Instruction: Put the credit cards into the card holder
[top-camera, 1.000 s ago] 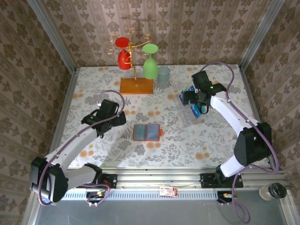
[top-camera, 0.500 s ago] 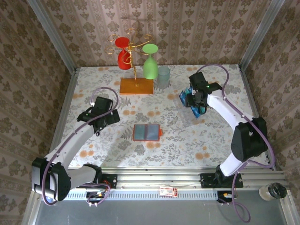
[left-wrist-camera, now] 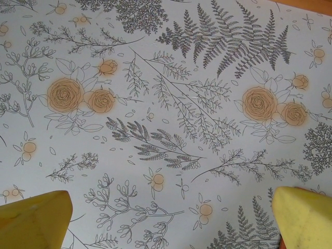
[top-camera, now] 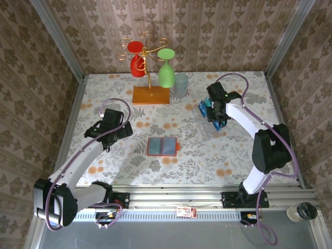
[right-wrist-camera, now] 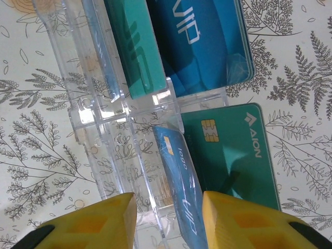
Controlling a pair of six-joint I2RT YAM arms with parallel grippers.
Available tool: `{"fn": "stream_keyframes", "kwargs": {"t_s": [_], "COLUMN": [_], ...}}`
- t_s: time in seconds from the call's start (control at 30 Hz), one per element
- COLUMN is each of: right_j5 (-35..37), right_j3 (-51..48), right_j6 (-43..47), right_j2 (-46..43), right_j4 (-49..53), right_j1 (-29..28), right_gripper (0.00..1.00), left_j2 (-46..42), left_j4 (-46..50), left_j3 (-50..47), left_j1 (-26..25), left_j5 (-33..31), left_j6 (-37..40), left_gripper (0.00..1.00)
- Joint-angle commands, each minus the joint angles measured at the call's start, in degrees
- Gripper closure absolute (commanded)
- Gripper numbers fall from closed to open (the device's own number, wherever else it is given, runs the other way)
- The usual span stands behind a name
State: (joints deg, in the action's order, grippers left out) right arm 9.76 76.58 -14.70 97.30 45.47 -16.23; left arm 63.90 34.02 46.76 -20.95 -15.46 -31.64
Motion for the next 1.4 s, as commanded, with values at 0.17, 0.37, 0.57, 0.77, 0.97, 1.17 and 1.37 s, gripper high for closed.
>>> {"fn": "stream_keyframes", "kwargs": {"t_s": [0.17,0.37,0.57,0.77,0.97,1.17,1.37], "right_j5": [1.5,-0.2,0.3,1.8,2.5,1.4,1.1], "right_j3": [0.6,1.0,1.6,1.5,1.1,1.3,1.5], "right_j6": [1.3,0.8,1.1,1.7,2.2,2.2,2.1], "right_j2": [0.6,-2.3,-3.1,-1.0,0.3,1.5,1.3], "right_j4": [2.1,2.3,3.0,3.3,3.3,3.0,3.0], "right_j1": [-0.1,-0.2,-0.1,-0.1,-0.2,-0.1,-0.2], "right_gripper": [0.64,0.63,0.63,0.63,0.63,0.64,0.71], "left_j2": [0.1,0.3,0.5,0.5,0.2,-0.3,-0.6], "left_j4": [-0.6,-0.6,-0.7,-0.9,-1.6,-1.8,-1.6], "left_j3": [-1.1,-1.4,-1.5,-1.5,-1.8,-2.1,-2.3], "left_j1": [0.2,0.1,0.1,0.1,0.1,0.1,0.1], "left_j5": [0.6,0.8,0.9,1.0,1.4,1.5,1.1], "left_j6": [0.6,0.5,0.6,0.7,0.4,0.4,0.3], "left_gripper": [0.00,0.00,0.00,0.00,0.00,0.00,0.00]}}
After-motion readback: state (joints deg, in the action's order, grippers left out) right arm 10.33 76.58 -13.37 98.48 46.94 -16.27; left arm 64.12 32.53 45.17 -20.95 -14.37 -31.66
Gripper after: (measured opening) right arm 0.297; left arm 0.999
